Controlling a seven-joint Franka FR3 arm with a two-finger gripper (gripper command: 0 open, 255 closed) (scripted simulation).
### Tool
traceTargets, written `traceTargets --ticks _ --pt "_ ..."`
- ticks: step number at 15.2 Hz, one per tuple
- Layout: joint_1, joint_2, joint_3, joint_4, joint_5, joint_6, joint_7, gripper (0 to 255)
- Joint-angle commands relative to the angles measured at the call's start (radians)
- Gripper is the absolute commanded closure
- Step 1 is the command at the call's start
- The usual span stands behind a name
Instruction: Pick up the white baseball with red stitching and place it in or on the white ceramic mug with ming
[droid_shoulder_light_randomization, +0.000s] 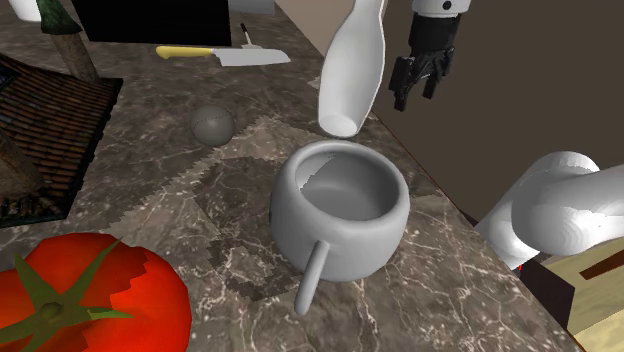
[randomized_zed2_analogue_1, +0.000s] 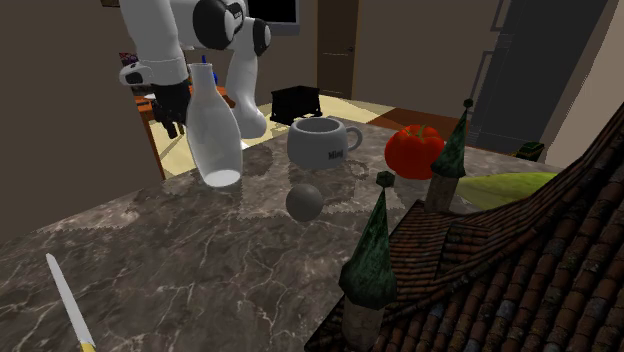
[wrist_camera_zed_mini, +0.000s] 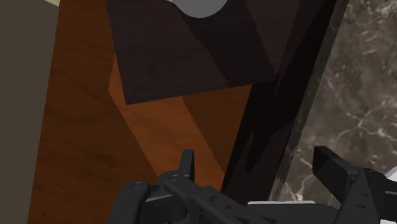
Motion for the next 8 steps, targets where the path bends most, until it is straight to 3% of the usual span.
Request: traceTargets --ticks 1,8 --pt "0.018 0.027 0.043 0.019 0.035 0.022 0.053 0" --pt "0.056 0.159 0.172 0.128 0.101 0.101 0.207 0"
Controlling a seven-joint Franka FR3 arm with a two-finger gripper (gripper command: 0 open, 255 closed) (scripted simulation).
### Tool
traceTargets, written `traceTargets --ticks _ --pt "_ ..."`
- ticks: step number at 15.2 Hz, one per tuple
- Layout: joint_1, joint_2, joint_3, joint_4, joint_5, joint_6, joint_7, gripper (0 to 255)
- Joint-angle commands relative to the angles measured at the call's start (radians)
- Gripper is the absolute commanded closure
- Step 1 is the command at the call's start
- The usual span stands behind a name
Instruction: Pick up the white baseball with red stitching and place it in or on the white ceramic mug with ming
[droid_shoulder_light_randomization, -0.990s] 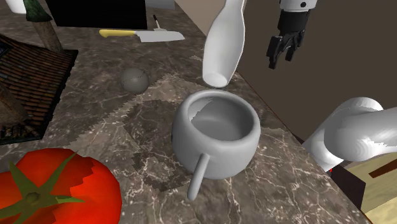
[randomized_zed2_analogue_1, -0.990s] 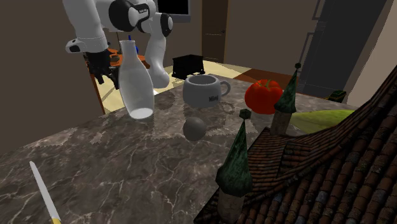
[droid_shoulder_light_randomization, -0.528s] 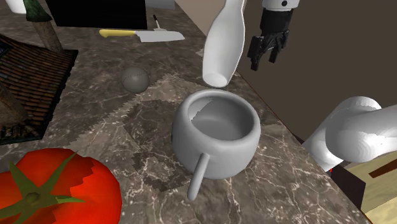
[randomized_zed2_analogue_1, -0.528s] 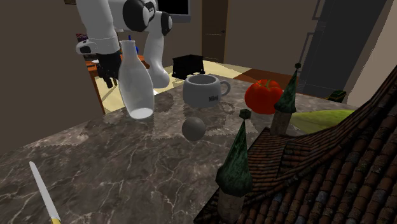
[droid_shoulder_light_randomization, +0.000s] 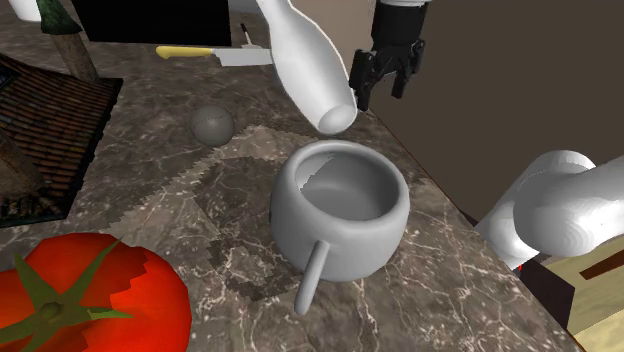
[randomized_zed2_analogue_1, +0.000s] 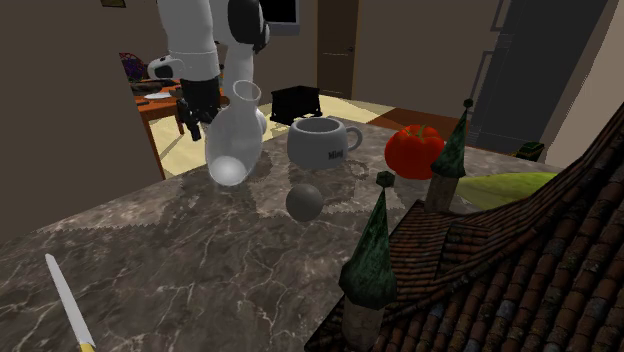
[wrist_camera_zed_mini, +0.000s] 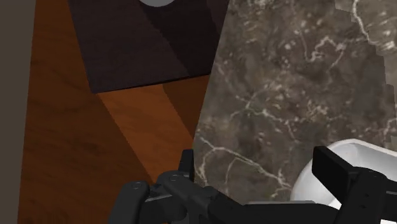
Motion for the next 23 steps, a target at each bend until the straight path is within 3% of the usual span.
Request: traceTargets --ticks 1,6,11,17,21,23 --pt "0.01 0.065 0.043 0.022 0.022 0.068 0.047 0" --pt "0.0 0.182 0.152 0.136 0.032 0.115 0.155 0" --pt "0.01 0.323 0.244 0.275 -0.007 0.15 0.281 0" --pt "0.041 0.529 0.344 0.486 -0.12 0.158 0.45 0" --pt "0.098 0.691 0.39 0.661 -0.235 0.132 0.566 0" --pt "0.107 0.708 0.39 0.667 -0.247 0.142 0.577 0"
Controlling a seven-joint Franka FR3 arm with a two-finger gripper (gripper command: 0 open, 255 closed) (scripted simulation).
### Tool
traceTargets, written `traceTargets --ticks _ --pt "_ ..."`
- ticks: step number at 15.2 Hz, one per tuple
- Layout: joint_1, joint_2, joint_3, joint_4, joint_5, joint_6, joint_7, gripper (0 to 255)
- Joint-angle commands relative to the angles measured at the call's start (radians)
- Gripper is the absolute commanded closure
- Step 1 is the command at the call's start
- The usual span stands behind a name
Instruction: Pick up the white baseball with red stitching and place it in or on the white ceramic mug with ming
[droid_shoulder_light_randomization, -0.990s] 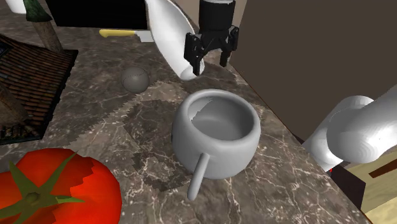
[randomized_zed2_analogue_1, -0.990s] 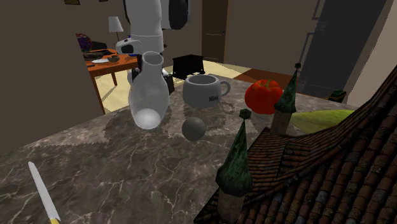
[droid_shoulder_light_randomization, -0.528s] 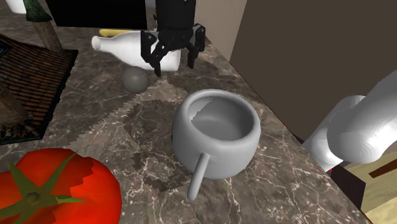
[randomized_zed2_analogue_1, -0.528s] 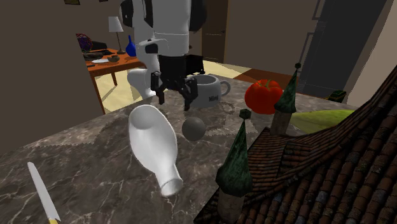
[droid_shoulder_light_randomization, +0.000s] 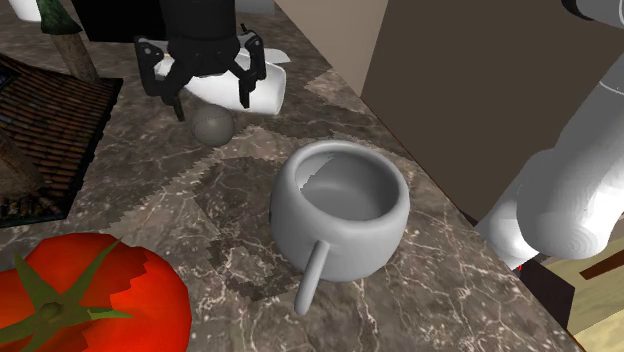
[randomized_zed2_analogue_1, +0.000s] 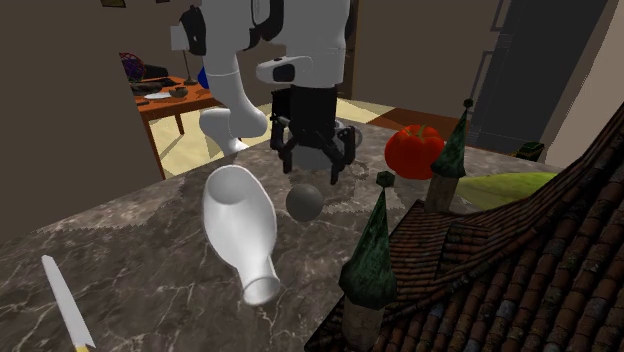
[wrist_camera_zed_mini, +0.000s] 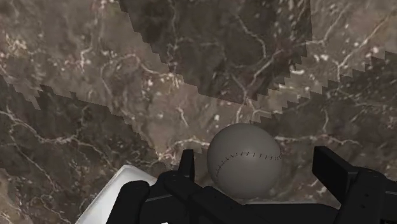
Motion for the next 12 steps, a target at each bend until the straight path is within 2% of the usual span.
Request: traceTargets --ticks 1,6,12 --pt "0.005 0.01 0.001 -0.009 -0.009 0.019 0.01 0" --pt "-0.001 0.013 -0.003 -0.081 -0.012 0.093 0.014 0" --pt "-0.001 0.013 -0.003 -0.081 -0.012 0.093 0.014 0"
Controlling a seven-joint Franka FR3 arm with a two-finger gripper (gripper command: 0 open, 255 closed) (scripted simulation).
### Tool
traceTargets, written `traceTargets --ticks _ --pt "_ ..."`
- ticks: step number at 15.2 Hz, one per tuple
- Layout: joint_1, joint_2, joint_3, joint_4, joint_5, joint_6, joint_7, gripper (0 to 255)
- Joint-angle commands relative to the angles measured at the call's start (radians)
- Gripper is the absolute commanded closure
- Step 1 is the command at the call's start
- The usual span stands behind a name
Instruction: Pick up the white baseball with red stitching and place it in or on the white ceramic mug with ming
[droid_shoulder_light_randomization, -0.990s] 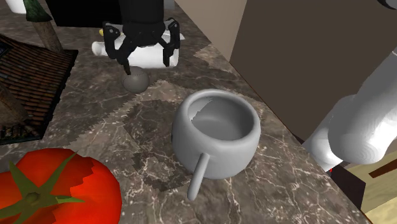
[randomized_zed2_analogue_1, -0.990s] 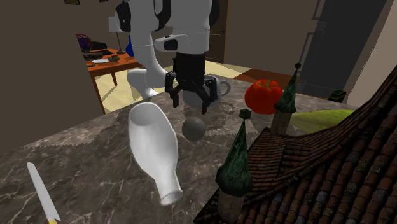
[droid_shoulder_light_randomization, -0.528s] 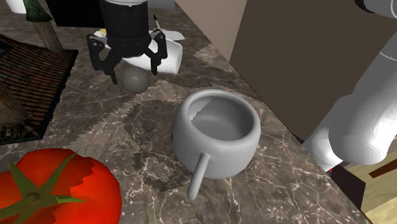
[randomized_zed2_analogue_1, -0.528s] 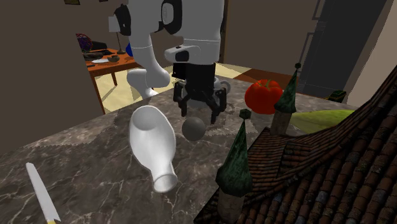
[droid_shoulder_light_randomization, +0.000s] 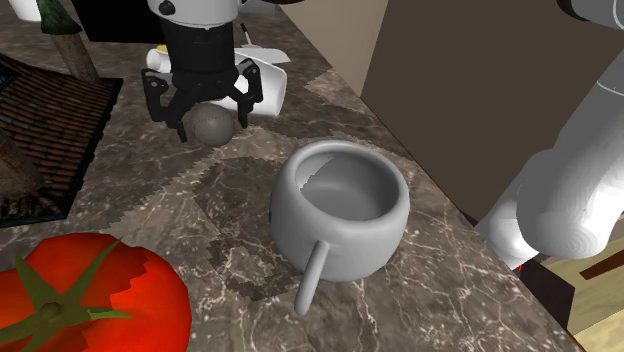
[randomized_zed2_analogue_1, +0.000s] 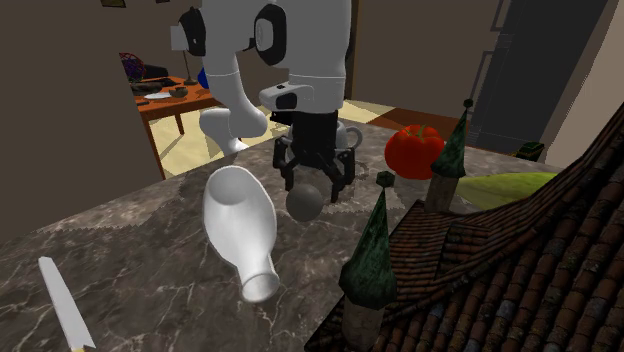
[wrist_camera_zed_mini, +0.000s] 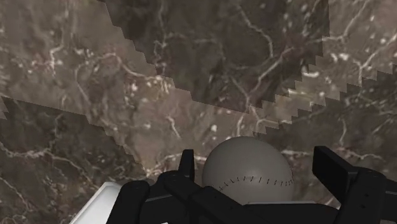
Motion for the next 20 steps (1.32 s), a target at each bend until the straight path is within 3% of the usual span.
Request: traceTargets --ticks 1,2,3,12,20 --pt "0.0 0.0 0.0 0.0 0.0 0.0 0.0 0" --pt "0.0 0.0 0.0 0.0 0.0 0.0 0.0 0" --pt "0.0 0.0 0.0 0.0 0.0 0.0 0.0 255" --pt "0.0 0.0 0.0 0.0 0.0 0.0 0.0 255" --pt "0.008 0.006 0.004 0.114 -0.001 -0.109 -0.007 255"
